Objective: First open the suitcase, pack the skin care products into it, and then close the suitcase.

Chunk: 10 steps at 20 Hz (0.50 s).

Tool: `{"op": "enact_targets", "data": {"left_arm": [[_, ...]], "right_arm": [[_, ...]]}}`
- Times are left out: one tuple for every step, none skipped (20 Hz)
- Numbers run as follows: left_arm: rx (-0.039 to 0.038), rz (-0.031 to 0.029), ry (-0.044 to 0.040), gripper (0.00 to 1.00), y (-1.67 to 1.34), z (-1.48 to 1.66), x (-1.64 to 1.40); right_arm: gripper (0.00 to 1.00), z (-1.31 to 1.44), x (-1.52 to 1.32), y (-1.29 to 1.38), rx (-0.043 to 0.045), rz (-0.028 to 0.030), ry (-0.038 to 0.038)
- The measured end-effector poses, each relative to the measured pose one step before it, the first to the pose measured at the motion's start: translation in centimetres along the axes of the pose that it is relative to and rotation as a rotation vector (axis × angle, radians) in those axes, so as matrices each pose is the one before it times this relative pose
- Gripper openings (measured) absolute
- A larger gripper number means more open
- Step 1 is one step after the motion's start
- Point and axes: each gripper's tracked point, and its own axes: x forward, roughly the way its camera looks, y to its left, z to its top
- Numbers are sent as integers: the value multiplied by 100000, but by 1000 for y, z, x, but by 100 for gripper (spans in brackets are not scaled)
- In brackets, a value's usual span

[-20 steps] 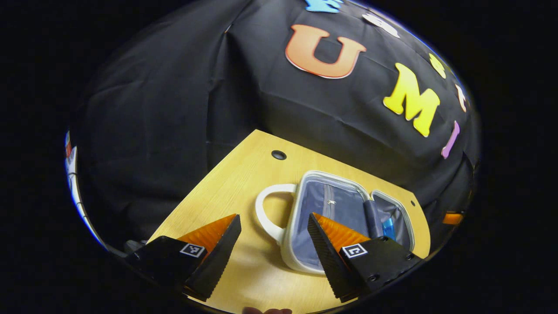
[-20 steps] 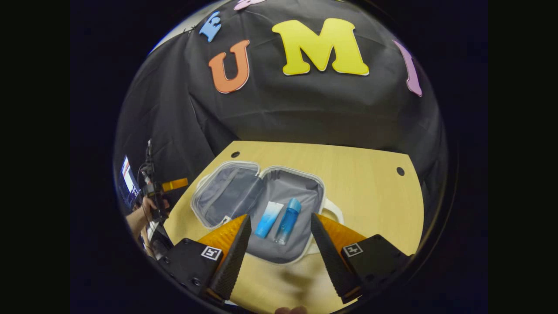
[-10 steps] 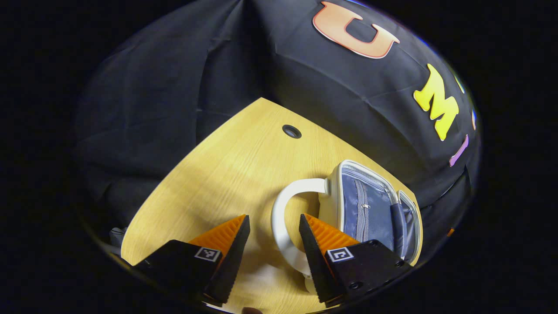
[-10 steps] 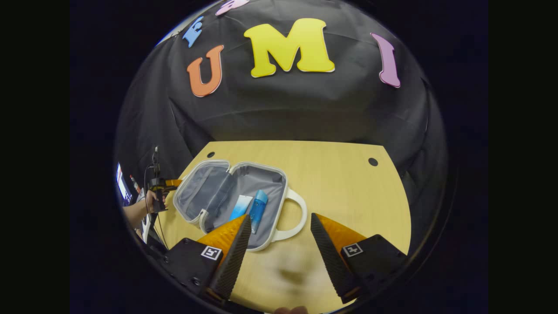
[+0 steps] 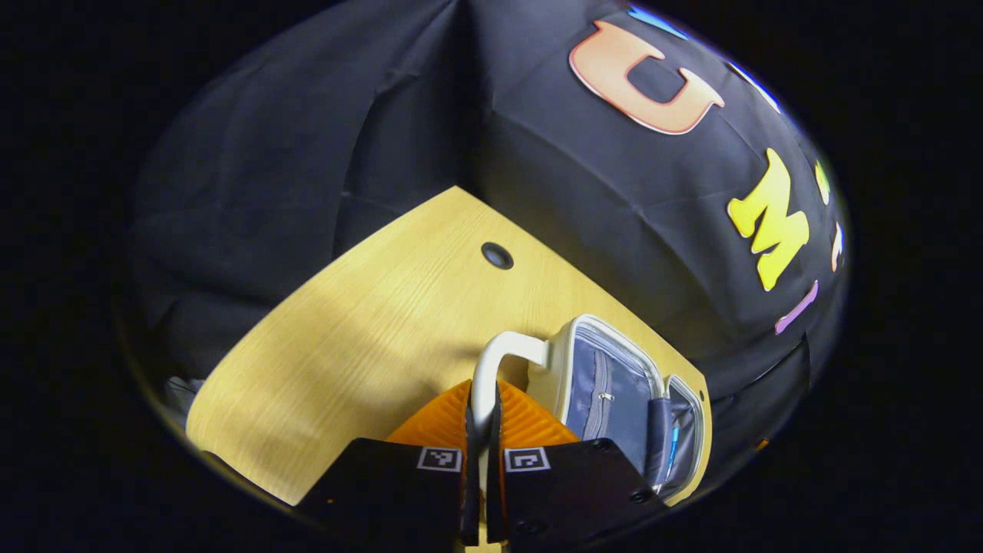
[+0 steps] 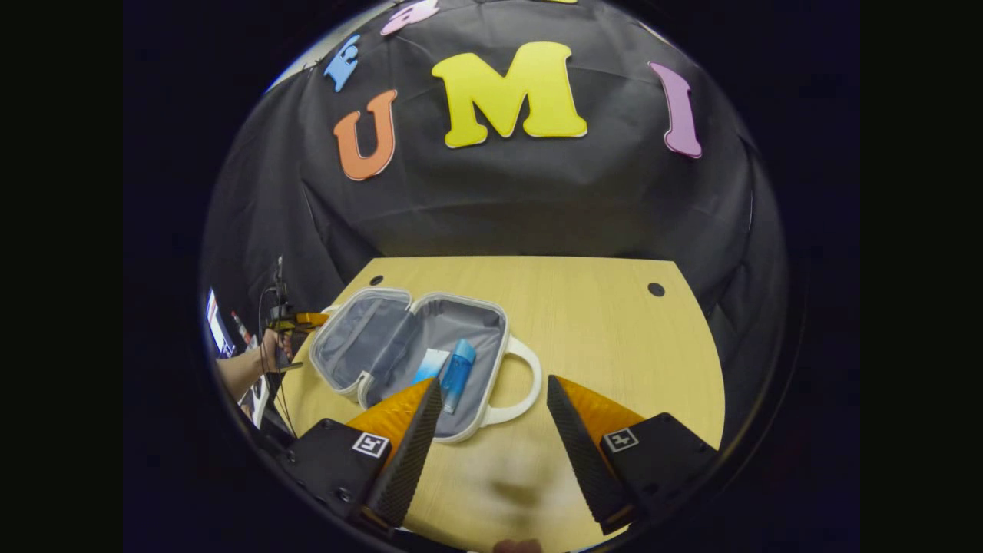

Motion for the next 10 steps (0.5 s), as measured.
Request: {"op": "enact_targets", "data": {"left_arm": [[3609,678,-1963,6,-901,751,-823],[3532,480,-2204,5,-1046,1058,-975],[3231,567,-2881,4,-1362,1330,-907],[3182,208,-3579,4,-1518,1358,-889],[3017,-194,-3392,4,-1828,1510,-1286],[3446,-889,-3646,3,-2524,1765,-1323],[3261,-57,-1067,4,-1955,1026,-1007],[5160,220,-1038,3,-1793,728,-845],[9194,-302,-1703,4,-3114,777,-1196],[4155,-781,-1414,3,-2029,808,-833]], "right_arm": [[82,500,-240,-221,-145,-78,-2047],[82,555,-436,-263,-242,-2,-2308],[82,419,-375,-185,-269,-161,-2320],[82,436,-487,-362,-321,81,-2168],[82,369,-342,-362,-413,54,-1896],[82,252,-496,-297,-219,386,-1426],[82,-127,-315,-246,-55,627,-40],[82,-140,-470,-686,514,-236,-252],[79,188,-540,-1148,1340,-224,-1040],[82,-118,-407,-715,493,-502,-604]]}}
